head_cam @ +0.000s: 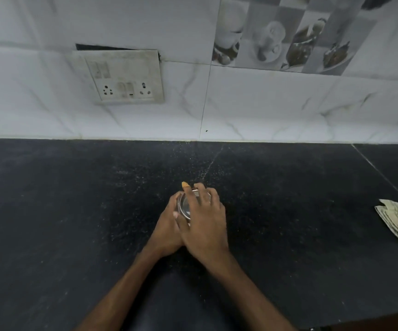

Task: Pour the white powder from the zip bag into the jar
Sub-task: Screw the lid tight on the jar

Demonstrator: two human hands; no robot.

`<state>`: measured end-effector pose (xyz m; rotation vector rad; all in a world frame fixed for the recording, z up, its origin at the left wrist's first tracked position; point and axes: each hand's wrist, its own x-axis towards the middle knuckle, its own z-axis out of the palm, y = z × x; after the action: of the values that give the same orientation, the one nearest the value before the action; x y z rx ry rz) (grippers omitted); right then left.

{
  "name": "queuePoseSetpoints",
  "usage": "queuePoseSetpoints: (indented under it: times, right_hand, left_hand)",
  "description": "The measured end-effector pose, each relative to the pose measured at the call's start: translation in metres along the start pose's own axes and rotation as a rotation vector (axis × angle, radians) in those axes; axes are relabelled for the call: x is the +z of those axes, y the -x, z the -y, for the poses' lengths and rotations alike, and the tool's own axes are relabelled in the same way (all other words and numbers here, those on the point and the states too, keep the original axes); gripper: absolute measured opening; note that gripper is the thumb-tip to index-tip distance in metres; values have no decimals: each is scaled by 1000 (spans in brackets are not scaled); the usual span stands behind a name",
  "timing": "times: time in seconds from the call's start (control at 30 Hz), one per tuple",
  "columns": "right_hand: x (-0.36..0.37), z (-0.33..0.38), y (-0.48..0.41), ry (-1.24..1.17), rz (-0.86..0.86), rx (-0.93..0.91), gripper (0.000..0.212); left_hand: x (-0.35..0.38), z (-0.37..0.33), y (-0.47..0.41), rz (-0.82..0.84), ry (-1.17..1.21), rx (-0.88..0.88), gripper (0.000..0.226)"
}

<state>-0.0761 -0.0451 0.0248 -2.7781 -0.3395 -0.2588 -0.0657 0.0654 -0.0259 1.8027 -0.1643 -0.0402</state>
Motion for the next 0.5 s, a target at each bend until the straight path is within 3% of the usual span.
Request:
queuePoseSetpoints:
  times: [0.07, 0.13, 0.2, 0.3, 0.37, 0.43, 0.5]
  right_hand:
    - [-9, -1, -4, 20, 84, -30, 71]
    - [-27, -18, -18, -38, 270, -142, 80]
    - [-35, -39, -29, -80, 331, -280, 79]
    - [-19, -41, -21, -114, 171, -350, 56]
    - [-2, -26, -14, -105, 8, -209, 49]
    - [3, -10, -16, -111, -76, -57, 54]
    - [-1, -1, -20, -81, -2, -33, 66]
  left_hand:
    - [-2, 1, -1, 4, 28, -25, 80]
    - [-7, 4, -4, 29, 30, -23, 95]
    - [-11, 3, -8, 74, 1, -11, 99]
    - [-10, 1, -9, 40, -5, 33, 96]
    - [-3, -2, -8, -36, 11, 51, 89]
    - [1, -9, -8, -128, 5, 53, 68]
    - [-2, -8, -10, -157, 13, 26, 61]
